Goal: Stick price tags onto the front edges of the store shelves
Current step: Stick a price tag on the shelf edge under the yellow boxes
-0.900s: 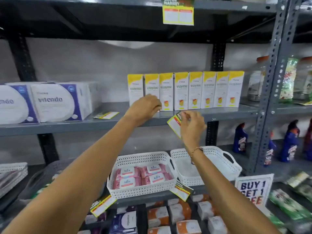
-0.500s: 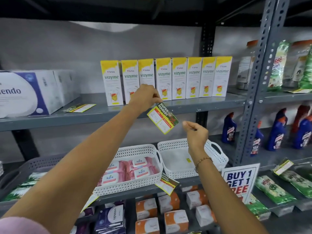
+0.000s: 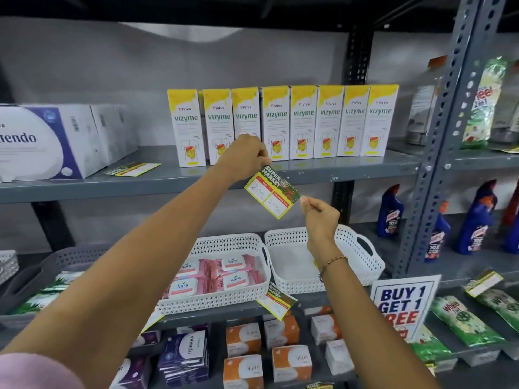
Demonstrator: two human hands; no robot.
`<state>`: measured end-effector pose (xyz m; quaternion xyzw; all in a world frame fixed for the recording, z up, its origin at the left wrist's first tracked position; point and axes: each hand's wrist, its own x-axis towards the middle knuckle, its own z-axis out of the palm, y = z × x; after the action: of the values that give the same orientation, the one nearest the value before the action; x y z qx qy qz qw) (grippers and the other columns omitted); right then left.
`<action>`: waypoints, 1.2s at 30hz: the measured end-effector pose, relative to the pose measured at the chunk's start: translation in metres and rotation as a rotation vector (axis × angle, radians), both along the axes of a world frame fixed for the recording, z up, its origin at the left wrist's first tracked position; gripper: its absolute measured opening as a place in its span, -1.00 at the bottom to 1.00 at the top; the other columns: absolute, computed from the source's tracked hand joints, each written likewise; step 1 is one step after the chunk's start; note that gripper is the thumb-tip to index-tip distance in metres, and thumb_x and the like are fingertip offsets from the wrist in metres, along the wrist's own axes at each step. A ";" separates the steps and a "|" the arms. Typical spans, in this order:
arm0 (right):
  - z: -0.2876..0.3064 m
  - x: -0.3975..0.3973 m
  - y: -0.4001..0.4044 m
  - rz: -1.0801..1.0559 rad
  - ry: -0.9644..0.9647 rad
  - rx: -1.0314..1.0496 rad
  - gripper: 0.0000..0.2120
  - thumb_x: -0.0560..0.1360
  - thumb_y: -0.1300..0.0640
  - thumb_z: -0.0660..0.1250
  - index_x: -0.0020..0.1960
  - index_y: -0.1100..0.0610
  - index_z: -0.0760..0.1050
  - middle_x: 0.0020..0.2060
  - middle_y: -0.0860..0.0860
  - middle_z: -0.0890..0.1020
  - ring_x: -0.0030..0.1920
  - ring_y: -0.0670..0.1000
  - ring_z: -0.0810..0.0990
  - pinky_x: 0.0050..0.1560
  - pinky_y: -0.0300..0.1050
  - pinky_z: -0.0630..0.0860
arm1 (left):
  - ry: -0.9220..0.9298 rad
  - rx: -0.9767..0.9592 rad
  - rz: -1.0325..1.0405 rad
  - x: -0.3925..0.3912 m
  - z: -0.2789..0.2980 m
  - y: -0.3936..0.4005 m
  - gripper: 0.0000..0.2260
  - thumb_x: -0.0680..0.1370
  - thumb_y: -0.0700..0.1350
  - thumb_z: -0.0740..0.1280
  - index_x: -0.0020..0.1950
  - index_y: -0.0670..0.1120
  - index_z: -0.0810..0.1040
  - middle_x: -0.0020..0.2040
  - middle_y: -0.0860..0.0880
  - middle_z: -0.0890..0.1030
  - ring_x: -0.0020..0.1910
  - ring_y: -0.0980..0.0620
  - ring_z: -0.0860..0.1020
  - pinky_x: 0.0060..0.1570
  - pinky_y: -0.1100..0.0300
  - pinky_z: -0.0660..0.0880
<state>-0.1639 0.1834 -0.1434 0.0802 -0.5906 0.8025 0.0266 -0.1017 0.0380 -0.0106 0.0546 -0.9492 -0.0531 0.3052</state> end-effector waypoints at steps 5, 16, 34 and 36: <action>0.002 0.001 -0.001 0.021 0.013 -0.012 -0.83 0.49 0.17 0.36 0.05 0.21 0.60 -0.17 -0.05 0.61 -0.10 -0.10 0.56 -0.07 -0.24 0.45 | 0.004 -0.004 0.011 0.000 0.000 0.000 -0.85 0.51 -0.13 0.34 -0.12 -0.19 0.65 -0.06 -0.11 0.65 -0.15 0.06 0.43 -0.17 0.19 0.36; 0.010 0.003 -0.004 0.021 0.001 0.056 -0.94 0.50 0.20 0.34 -0.12 0.09 0.59 -0.30 -0.15 0.57 -0.23 -0.22 0.49 -0.23 -0.33 0.38 | 0.016 -0.029 0.022 0.000 -0.003 0.001 -0.89 0.53 -0.17 0.34 -0.12 -0.16 0.64 -0.07 -0.07 0.65 -0.13 0.10 0.37 -0.16 0.21 0.30; 0.036 0.018 0.017 -0.118 0.197 0.307 -0.72 0.44 0.14 0.38 -0.39 -0.12 0.49 -0.03 -0.02 0.65 -0.04 0.04 0.57 0.30 0.22 0.35 | 0.077 -0.039 0.106 0.032 -0.017 0.007 -0.92 0.51 -0.21 0.34 -0.15 -0.16 0.62 -0.06 -0.10 0.65 0.00 -0.09 0.48 -0.07 0.04 0.40; 0.042 0.020 0.019 -0.120 0.229 0.345 -0.75 0.44 0.13 0.38 -0.36 -0.12 0.50 -0.04 -0.01 0.66 -0.02 0.04 0.58 0.28 0.19 0.37 | 0.120 -0.059 0.160 0.037 -0.023 0.007 -0.93 0.52 -0.18 0.35 -0.14 -0.10 0.62 -0.03 -0.07 0.64 0.02 -0.10 0.47 0.02 0.04 0.35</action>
<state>-0.1440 0.2027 -0.1014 0.1389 -0.7159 0.6723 0.1270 -0.0649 0.0448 -0.0334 0.1178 -0.9230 -0.0037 0.3662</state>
